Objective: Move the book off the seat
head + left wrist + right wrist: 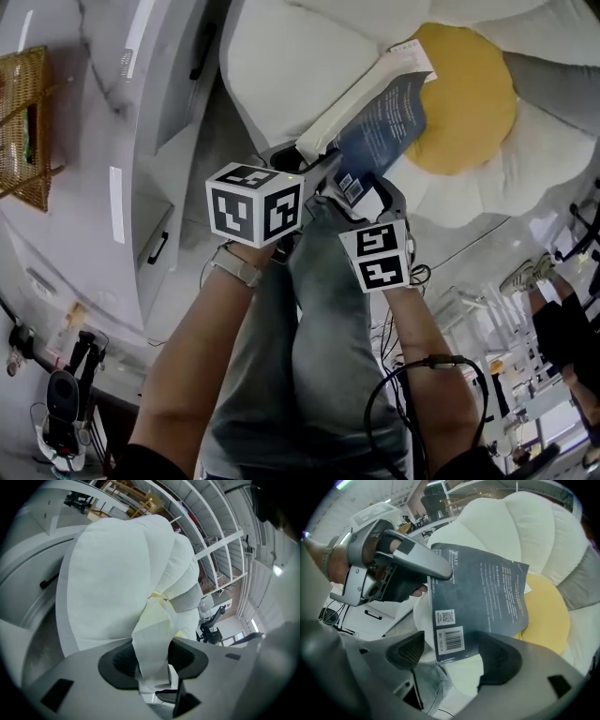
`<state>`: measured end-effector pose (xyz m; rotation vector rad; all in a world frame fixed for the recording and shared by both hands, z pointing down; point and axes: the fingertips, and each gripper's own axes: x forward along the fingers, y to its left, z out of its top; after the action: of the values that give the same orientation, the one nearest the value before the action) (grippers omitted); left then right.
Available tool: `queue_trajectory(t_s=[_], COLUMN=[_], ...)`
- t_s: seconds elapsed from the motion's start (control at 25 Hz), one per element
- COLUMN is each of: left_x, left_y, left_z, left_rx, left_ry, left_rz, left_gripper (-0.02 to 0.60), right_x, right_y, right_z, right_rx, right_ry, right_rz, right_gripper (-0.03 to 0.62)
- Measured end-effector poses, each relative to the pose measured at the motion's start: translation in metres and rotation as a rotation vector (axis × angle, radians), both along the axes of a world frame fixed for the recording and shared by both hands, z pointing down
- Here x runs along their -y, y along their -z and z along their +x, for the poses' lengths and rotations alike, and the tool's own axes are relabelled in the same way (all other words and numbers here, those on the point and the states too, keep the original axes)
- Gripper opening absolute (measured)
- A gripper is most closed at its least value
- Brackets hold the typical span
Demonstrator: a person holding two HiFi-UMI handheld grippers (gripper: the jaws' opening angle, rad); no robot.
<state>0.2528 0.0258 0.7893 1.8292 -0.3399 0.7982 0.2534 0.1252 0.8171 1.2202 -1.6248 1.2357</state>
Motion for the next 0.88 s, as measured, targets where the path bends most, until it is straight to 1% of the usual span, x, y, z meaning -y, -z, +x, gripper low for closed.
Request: queue_trajectory(t_s=[0.08, 0.28, 0.48, 0.6, 0.76, 0.88], left_x=[-0.002, 0.001, 0.003, 0.002, -0.003, -0.008], left_y=[0.006, 0.009, -0.004, -0.002, 0.007, 0.016], left_z=[0.005, 0.014, 0.022, 0.023, 0.026, 0.026], left_rx=[-0.013, -0.009, -0.012, 0.001, -0.005, -0.014], left_ry=[0.022, 0.072, 0.094, 0.09, 0.078, 0.065], left_rz=[-0.007, -0.001, -0.053, -0.053, -0.042, -0.041], left_gripper=[0.178, 0.179, 0.179, 0.175, 0.169, 0.167], right_x=[-0.001, 0.002, 0.001, -0.001, -0.002, -0.007], right_y=[0.001, 0.005, 0.004, 0.005, 0.006, 0.013], right_z=[0.001, 0.007, 0.007, 0.012, 0.023, 0.024], right_rx=[0.007, 0.047, 0.056, 0.065, 0.101, 0.108], right_ry=[-0.001, -0.008, 0.015, 0.02, -0.031, -0.022], right_rz=[-0.008, -0.018, -0.016, -0.038, -0.091, -0.115], right_gripper=[0.347, 0.347, 0.347, 0.347, 0.347, 0.347])
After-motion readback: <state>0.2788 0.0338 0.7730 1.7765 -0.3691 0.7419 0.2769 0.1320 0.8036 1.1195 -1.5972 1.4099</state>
